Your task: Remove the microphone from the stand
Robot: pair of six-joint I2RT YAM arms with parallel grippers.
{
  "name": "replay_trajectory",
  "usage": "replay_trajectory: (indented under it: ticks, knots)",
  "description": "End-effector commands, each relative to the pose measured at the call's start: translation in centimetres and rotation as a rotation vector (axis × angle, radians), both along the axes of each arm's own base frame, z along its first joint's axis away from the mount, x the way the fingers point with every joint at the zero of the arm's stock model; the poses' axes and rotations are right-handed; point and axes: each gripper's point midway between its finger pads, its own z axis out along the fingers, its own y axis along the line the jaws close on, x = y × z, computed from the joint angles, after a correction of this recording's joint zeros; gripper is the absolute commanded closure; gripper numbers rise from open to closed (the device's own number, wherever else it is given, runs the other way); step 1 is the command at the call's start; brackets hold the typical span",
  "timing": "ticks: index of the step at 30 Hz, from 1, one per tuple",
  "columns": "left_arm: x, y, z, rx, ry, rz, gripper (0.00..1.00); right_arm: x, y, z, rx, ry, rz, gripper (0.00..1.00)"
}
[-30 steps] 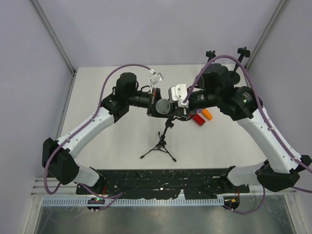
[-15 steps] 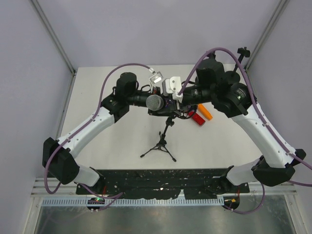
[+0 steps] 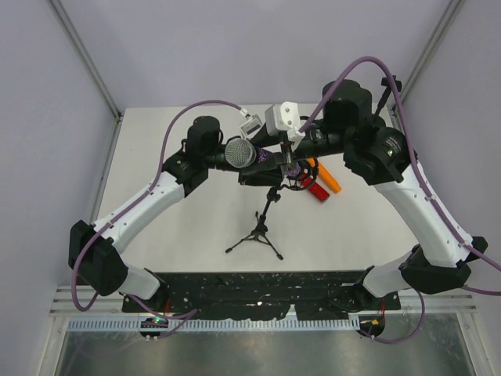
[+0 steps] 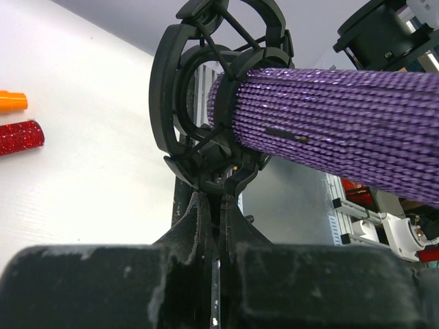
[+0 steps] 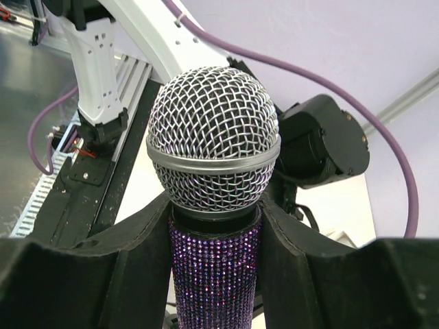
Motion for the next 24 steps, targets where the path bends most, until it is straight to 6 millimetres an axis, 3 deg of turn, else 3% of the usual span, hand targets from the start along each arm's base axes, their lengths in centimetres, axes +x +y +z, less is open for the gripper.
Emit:
replay_trajectory:
  ticks: [1, 6, 15, 19, 22, 23, 24]
  knots:
    - [0.6, 0.1, -3.3, 0.082, 0.019, 0.017, 1.0, -1.8, 0.2, 4.6, 0.124, -0.06, 0.068, 0.94]
    - [0.7, 0.1, -3.2, 0.081, 0.015, 0.013, 1.0, -2.4, -0.1, 5.5, 0.14, -0.078, 0.078, 0.94]
    - [0.5, 0.3, -2.9, 0.076, -0.01, 0.01, 1.0, -3.6, -2.0, 8.7, 0.21, -0.101, 0.048, 0.94]
    - [0.5, 0.7, -2.2, 0.061, -0.025, 0.013, 1.0, -3.8, -4.6, 12.4, 0.303, -0.074, -0.008, 0.94]
    - [0.3, 0.9, -1.3, 0.039, -0.034, 0.006, 1.0, -3.6, -7.8, 15.5, 0.376, -0.097, -0.081, 0.94]
    - [0.3, 1.0, -1.0, 0.032, -0.037, 0.007, 1.0, -4.4, -8.9, 16.8, 0.411, -0.105, -0.095, 0.94]
    - [0.1, 1.1, -0.6, 0.021, -0.039, 0.003, 1.0, -3.8, -9.9, 17.4, 0.428, -0.117, -0.144, 0.94]
